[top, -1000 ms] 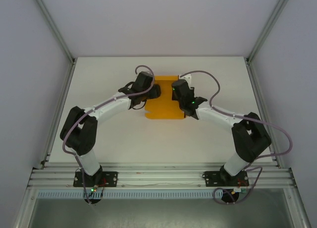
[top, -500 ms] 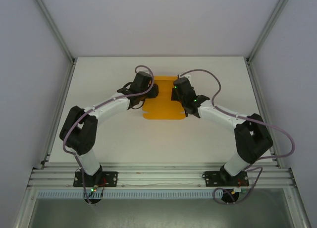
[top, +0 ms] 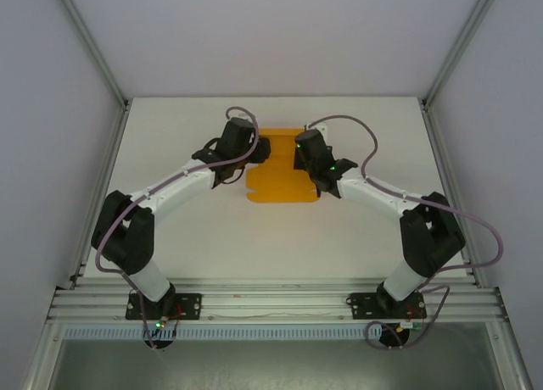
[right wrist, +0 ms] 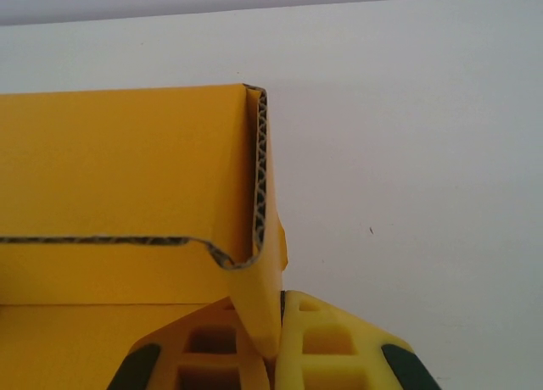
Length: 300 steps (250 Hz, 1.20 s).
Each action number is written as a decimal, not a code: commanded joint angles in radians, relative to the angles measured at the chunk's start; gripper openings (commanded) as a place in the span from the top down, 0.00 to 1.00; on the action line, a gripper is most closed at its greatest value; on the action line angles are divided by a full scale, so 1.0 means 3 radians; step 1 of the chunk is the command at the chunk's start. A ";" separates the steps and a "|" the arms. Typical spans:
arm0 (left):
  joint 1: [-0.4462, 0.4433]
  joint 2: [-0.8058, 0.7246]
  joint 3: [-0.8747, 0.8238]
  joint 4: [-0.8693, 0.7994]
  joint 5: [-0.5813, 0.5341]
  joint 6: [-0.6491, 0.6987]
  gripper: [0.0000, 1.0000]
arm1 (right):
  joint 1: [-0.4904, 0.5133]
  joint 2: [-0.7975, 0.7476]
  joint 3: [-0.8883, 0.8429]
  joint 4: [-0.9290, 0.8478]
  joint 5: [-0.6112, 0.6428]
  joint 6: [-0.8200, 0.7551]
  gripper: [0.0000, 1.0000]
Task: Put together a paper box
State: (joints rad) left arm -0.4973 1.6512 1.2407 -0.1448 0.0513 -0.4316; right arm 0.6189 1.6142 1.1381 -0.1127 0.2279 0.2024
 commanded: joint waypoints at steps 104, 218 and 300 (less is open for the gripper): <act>0.0016 0.0239 0.0203 -0.0061 0.0039 0.0130 0.67 | 0.0000 -0.0094 0.0009 0.0047 -0.0043 0.0031 1.00; 0.0016 0.0472 0.0322 -0.0099 -0.0010 0.0071 0.79 | -0.0002 -0.0140 -0.0011 0.0090 -0.0083 0.0032 1.00; -0.0048 0.0535 0.0377 -0.0215 -0.0698 -0.0136 1.00 | 0.0006 -0.0135 -0.0024 0.0084 0.0031 0.0066 1.00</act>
State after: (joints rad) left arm -0.5022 1.8015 1.3270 -0.1673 0.0105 -0.4023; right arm 0.6144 1.6123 1.1309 -0.1276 0.2195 0.1944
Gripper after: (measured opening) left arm 0.081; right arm 0.042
